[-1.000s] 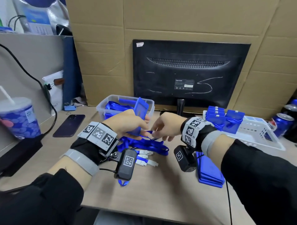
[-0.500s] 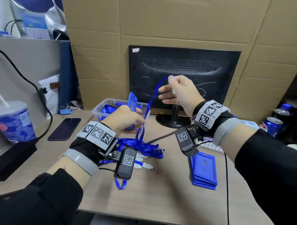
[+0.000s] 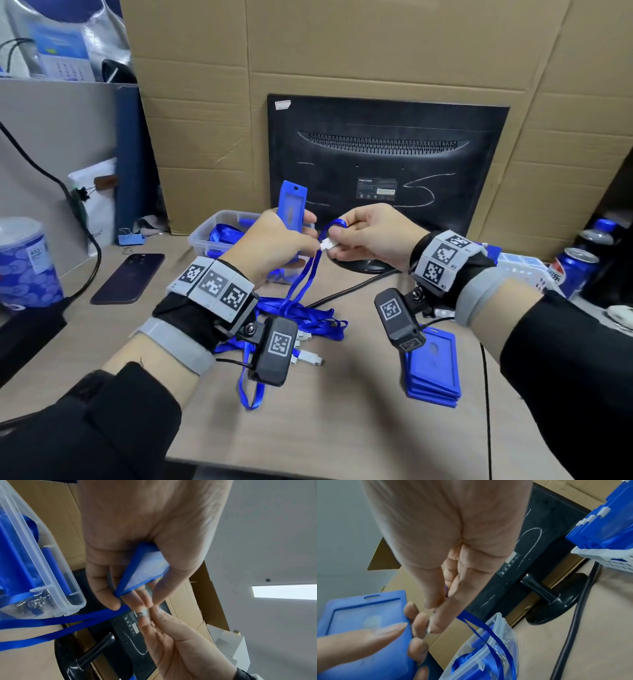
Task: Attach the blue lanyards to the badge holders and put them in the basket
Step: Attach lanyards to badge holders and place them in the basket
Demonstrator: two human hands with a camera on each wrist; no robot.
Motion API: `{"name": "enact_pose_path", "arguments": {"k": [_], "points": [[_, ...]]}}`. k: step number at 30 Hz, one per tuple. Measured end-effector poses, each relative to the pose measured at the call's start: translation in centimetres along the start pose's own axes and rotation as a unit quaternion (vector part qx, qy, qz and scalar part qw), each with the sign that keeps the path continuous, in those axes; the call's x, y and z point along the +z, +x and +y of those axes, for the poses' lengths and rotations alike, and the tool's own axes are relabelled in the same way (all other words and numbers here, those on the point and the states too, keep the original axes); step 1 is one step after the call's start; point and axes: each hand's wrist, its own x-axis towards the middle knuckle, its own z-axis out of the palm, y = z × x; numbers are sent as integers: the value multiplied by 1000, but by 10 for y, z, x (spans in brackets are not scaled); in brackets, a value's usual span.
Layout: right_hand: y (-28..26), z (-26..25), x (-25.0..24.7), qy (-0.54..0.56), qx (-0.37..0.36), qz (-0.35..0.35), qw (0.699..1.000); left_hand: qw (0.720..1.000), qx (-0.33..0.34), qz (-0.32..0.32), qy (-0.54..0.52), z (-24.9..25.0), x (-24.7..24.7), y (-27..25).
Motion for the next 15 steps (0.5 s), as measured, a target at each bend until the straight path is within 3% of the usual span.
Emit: {"name": "enact_pose_path", "arguments": {"k": [9,15], "points": [[5,9,-13,28,-4,34,999,1000,16,-7,4,-10,15,15],[9,19,-18,22,-25,41,999,995,-58,7,-78,-11,19,22]]}}
